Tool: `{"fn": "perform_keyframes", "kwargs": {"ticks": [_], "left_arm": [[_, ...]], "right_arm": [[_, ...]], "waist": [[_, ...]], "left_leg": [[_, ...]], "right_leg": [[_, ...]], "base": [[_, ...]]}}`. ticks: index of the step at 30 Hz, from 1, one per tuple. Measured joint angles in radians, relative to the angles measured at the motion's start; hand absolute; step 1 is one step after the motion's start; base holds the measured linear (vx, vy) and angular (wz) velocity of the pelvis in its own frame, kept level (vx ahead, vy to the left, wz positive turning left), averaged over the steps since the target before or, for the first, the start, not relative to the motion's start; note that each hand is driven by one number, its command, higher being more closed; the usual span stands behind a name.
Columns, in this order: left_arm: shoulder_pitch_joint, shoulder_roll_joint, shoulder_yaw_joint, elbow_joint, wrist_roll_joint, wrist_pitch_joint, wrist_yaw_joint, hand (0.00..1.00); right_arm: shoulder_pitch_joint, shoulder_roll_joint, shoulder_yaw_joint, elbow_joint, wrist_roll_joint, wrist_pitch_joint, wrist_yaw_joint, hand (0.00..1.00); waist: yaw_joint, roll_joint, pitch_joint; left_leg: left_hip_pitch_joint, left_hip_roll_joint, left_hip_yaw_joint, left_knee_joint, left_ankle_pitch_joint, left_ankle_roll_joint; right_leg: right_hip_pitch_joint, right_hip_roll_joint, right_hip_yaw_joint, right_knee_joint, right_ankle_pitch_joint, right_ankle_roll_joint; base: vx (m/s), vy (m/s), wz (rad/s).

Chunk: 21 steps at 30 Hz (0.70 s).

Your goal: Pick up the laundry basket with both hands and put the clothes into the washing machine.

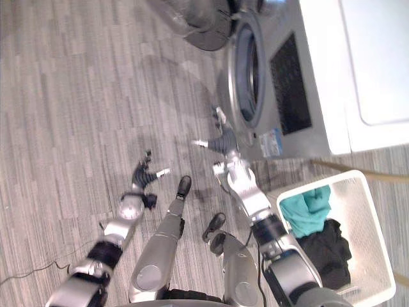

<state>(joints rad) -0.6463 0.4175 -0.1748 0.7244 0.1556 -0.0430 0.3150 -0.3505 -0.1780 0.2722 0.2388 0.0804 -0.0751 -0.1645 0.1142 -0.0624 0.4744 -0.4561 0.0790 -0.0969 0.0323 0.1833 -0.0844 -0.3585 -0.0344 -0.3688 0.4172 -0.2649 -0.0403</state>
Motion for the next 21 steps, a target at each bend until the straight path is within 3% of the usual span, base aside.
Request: {"fn": "perform_keyframes", "kwargs": {"ticks": [4,8,13,16,21], "left_arm": [[-0.186,0.231,-0.063,0.128,0.171,0.028,0.021,0.0],[-0.23,0.305,-0.1,0.174,0.327,0.047,0.011,0.0],[-0.249,0.351,-0.085,0.169,0.449,0.062,-0.012,0.0],[-0.246,0.346,-0.067,0.145,0.468,0.058,-0.032,0.0],[-0.248,0.344,0.055,0.128,0.463,0.079,-0.033,0.0]], "right_arm": [[0.123,-0.006,-0.067,-0.037,-0.002,-0.066,0.03,0.0],[0.206,0.006,-0.063,-0.041,-0.001,-0.099,0.068,0.0],[0.321,0.017,-0.067,-0.149,-0.001,-0.113,0.081,0.0],[0.377,0.023,-0.074,-0.243,-0.001,-0.118,0.081,0.0],[0.451,0.037,-0.117,-0.365,0.009,-0.123,0.08,0.0]], "waist": [[-0.06,-0.039,-0.002],[-0.098,-0.048,-0.002],[-0.098,-0.051,-0.001],[-0.094,-0.051,-0.001],[-0.087,-0.051,-0.001]], "left_leg": [[-0.035,0.007,0.035,0.0,0.005,0.001],[-0.055,0.011,0.046,-0.002,0.008,0.003],[-0.066,0.024,0.069,-0.013,0.008,0.003],[-0.072,0.028,0.08,-0.015,0.008,0.003],[-0.087,0.042,0.101,-0.011,0.008,0.003]], "right_leg": [[-0.061,0.009,0.042,0.019,0.006,-0.006],[-0.087,0.016,0.062,0.014,0.015,-0.009],[-0.108,0.027,0.076,0.003,0.027,-0.008],[-0.117,0.032,0.089,-0.004,0.034,-0.011],[-0.129,0.038,0.092,-0.011,0.046,-0.007]], "base": [[-0.05,-0.017,-0.28],[0.01,-0.018,-0.13],[0.01,-0.03,-0.12],[0.01,-0.027,-0.13],[-0.01,-0.024,-0.06]]}}
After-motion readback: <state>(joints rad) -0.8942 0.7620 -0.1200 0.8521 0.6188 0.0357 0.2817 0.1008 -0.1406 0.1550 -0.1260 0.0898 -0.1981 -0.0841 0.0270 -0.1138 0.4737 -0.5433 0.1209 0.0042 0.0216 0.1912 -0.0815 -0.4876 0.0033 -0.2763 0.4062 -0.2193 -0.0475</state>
